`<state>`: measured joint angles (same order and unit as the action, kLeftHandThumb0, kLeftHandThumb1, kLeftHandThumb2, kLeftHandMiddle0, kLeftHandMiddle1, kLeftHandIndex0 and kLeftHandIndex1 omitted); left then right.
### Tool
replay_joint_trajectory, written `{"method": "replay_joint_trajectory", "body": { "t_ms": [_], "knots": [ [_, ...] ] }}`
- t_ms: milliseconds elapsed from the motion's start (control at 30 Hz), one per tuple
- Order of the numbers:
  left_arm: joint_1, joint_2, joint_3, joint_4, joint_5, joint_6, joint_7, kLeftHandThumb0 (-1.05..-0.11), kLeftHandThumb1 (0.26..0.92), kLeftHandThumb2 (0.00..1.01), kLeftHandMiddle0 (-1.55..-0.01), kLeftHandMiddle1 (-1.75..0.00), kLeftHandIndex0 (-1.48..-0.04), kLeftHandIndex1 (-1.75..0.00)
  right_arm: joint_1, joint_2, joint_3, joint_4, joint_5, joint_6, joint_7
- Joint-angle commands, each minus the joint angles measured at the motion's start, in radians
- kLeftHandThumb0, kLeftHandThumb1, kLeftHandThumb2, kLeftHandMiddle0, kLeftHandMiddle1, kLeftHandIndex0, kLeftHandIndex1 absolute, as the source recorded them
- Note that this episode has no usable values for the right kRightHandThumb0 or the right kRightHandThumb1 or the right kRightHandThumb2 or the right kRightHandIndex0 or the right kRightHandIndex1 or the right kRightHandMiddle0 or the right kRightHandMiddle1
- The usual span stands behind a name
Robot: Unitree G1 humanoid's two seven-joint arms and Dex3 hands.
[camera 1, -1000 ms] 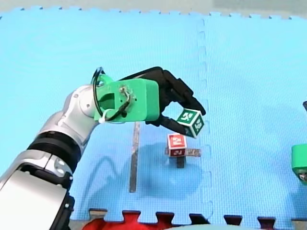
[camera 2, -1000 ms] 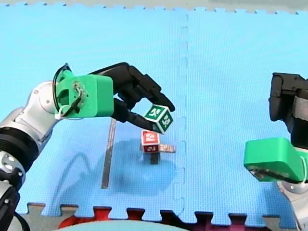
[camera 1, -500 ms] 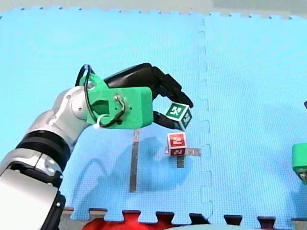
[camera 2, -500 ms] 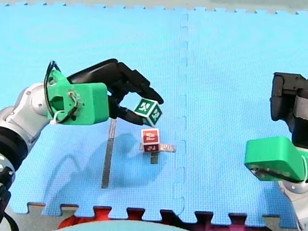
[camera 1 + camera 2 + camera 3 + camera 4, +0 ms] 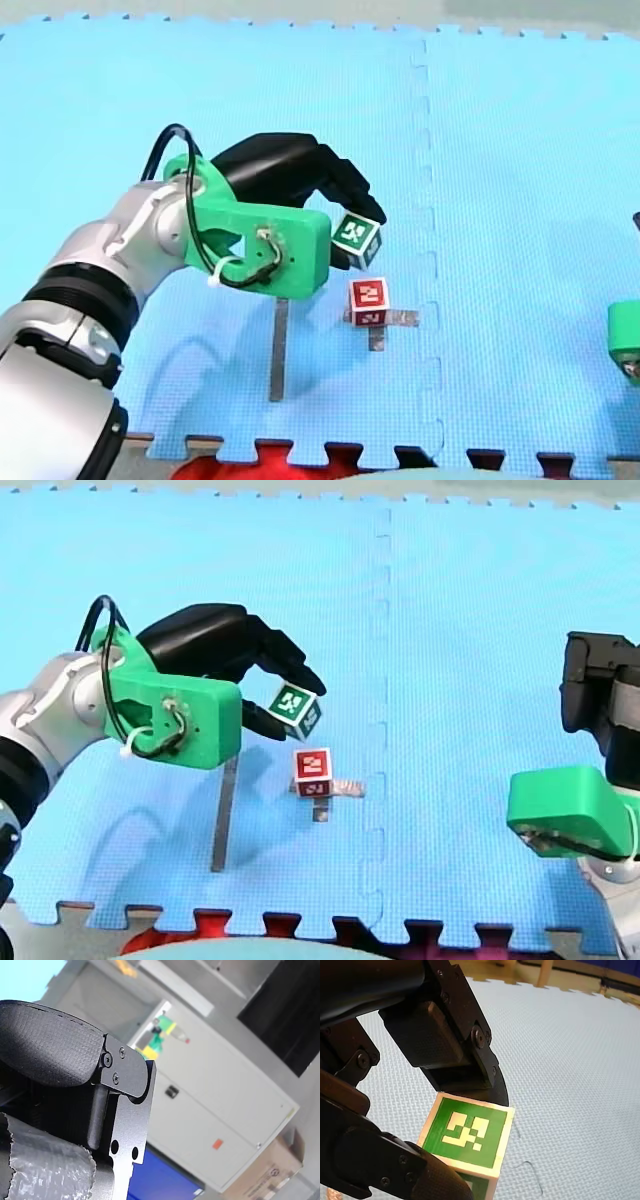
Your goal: Stack cube left
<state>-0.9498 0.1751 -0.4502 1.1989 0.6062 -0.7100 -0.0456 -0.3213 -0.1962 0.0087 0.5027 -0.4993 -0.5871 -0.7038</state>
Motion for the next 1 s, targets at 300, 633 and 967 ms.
{"method": "replay_joint_trajectory", "body": {
  "t_ms": [300, 633, 967],
  "knots": [
    [-0.004, 0.005, -0.057, -0.048, 0.048, -0.015, 0.047, -0.461, 0.794, 0.01, -1.04, -1.75, -1.33, 0.0, -0.012, -0.001, 0.0, 0.011, 0.008, -0.007, 0.0],
    [0.006, 0.009, -0.042, -0.052, 0.009, -0.015, 0.014, -0.468, 0.801, 0.01, -1.03, -1.75, -1.33, 0.0, -0.012, 0.003, 0.001, 0.002, 0.011, -0.003, 0.004],
    [0.019, -0.003, -0.058, -0.042, 0.015, -0.014, 0.02, -0.473, 0.803, 0.0, -1.01, -1.75, -1.33, 0.0, -0.011, -0.001, 0.0, 0.004, 0.005, -0.005, -0.003]
  ]
}}
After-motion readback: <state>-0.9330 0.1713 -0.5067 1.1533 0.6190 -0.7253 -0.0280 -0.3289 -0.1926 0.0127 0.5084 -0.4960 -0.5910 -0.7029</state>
